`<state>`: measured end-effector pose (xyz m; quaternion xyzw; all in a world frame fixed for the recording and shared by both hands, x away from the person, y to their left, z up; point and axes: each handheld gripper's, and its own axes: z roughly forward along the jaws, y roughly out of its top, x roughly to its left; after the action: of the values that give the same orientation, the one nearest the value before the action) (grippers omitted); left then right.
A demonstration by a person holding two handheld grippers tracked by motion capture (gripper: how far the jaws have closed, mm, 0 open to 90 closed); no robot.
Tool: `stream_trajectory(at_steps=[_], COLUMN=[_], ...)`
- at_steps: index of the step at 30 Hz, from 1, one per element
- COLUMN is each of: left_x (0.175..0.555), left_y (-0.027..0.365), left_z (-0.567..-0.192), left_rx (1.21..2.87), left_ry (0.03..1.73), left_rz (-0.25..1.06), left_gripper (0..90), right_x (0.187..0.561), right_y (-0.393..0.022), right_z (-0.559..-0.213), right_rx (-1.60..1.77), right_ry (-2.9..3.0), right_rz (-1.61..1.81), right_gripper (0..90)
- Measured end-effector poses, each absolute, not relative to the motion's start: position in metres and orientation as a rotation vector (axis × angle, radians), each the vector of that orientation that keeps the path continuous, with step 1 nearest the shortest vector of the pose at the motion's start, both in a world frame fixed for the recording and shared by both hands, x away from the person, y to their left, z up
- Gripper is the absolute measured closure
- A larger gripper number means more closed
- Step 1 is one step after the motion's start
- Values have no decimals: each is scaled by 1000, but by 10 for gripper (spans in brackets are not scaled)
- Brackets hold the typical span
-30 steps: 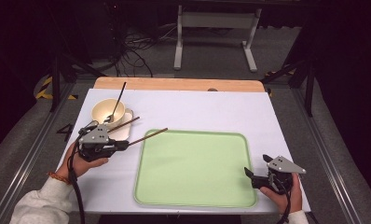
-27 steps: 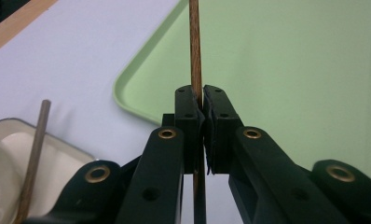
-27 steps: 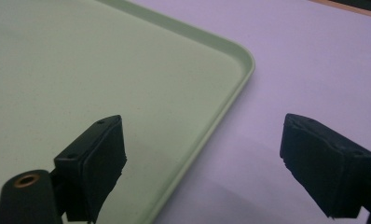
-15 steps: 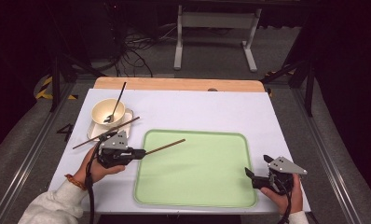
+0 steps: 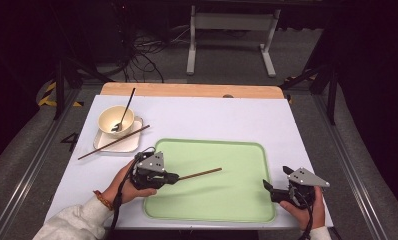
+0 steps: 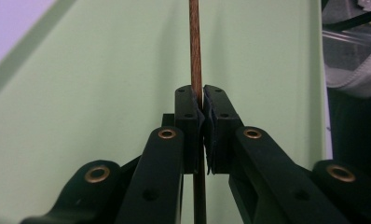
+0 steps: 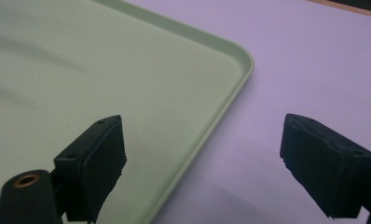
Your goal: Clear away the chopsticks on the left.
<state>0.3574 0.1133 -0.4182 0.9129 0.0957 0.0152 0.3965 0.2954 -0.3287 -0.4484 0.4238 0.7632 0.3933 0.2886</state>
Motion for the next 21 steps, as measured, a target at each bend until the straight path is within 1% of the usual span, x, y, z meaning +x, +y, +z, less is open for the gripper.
stream_trajectory(at_steps=[8,12,21], left_x=[354,352,346], left_y=[93,85,81], left_z=[-433,-438,-445], left_rx=[2321,2324,2335], left_ry=[269,252,239], left_rz=[-20,-48,-91], left_gripper=[854,853,848], right_x=[294,294,294], right_y=[-331,-331,-330], right_z=[-449,-449,-449], right_rx=[1137,1140,1136], right_ry=[2033,2034,2033], right_rz=[1045,1042,1049], right_gripper=[146,146,148])
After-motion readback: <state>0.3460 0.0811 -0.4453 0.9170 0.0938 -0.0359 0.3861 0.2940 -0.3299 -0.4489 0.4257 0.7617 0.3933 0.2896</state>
